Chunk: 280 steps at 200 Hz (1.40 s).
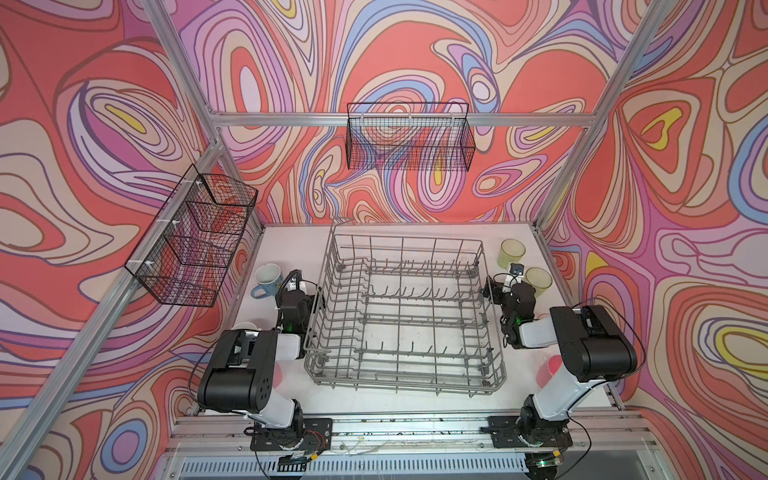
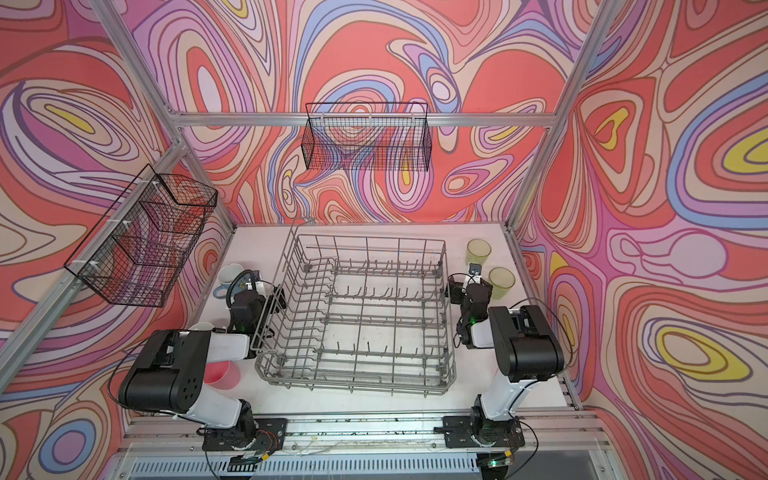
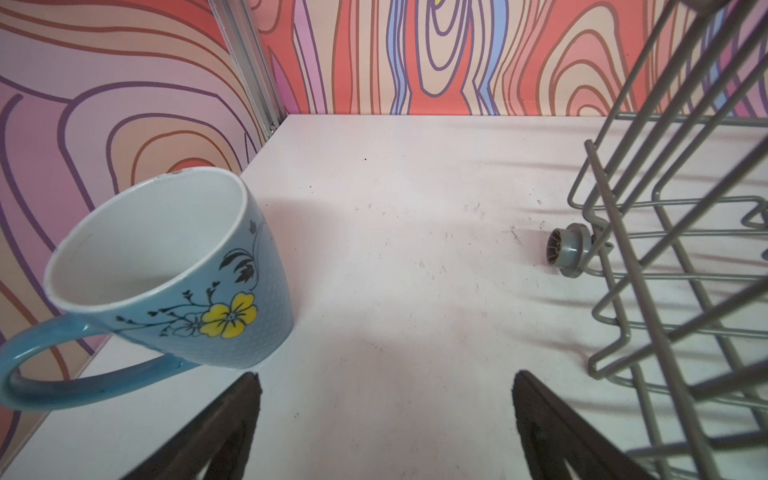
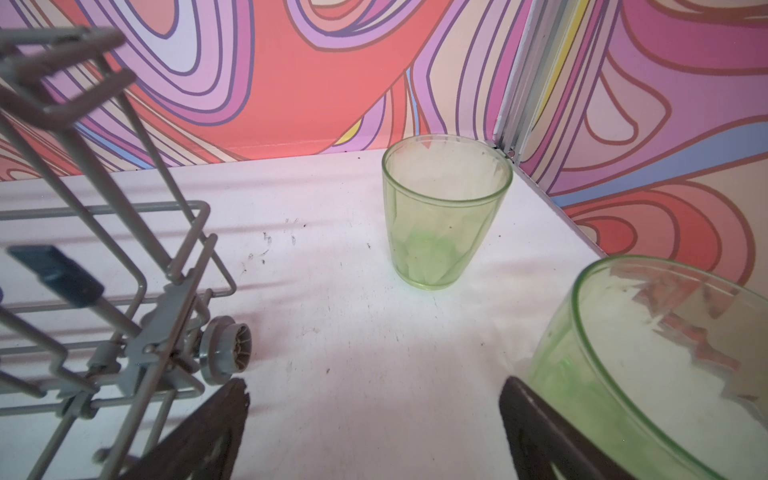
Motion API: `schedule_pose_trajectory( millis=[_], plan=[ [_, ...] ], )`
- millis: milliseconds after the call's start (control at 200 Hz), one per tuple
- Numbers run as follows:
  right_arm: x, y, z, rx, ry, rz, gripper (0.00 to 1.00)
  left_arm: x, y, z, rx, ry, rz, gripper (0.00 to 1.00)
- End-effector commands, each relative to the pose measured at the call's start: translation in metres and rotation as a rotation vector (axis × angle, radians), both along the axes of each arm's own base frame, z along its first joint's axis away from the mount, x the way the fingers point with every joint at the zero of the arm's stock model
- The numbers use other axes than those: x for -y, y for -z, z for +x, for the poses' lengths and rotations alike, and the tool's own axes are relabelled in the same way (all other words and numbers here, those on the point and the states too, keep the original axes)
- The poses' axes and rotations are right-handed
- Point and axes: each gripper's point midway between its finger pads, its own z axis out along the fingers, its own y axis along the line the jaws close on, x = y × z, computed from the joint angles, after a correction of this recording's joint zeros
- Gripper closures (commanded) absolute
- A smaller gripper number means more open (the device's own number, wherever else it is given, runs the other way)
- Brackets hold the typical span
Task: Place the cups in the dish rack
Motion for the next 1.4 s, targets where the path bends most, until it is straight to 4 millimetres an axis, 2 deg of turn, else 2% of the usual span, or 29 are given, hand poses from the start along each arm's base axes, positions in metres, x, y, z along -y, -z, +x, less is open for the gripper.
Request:
schedule_pose_trajectory(
  millis=[0,150,421,616,626,646,881,1042,1397],
  plan=[
    [-0.006,-0.008,-0.002,0.025,-0.032,0.001,0.02,0.01,-0.003,0.002,-0.019,0.029,0.017,0.04],
    [-0.006,-0.01,-0.003,0.028,-0.028,0.0,0.02,0.007,-0.004,0.002,-0.019,0.008,0.022,0.04],
    [-0.007,-0.013,-0.001,0.011,-0.036,-0.002,0.02,0.007,-0.019,0.003,-0.048,-0.015,0.051,0.05],
    [-0.007,-0.016,0.001,-0.004,-0.031,-0.003,0.02,0.001,-0.011,0.001,-0.125,-0.056,0.057,0.06],
    [-0.006,-0.016,0.001,-0.003,-0.03,-0.003,0.02,0.002,-0.021,0.007,-0.102,-0.059,0.054,0.06],
    [-0.006,-0.017,0.001,-0.002,-0.03,-0.003,0.02,0.0,-0.024,0.009,-0.1,-0.068,0.055,0.06],
    [-0.005,-0.018,0.0,-0.007,-0.023,0.001,0.03,-0.005,-0.024,0.009,-0.152,-0.096,0.07,0.05],
    [-0.004,-0.019,0.0,-0.007,-0.016,0.001,0.03,-0.01,-0.023,0.01,-0.171,-0.101,0.039,0.05],
    [-0.002,-0.02,-0.001,-0.01,-0.002,0.003,0.03,-0.024,-0.039,0.013,-0.15,-0.112,-0.034,0.07]
  ],
)
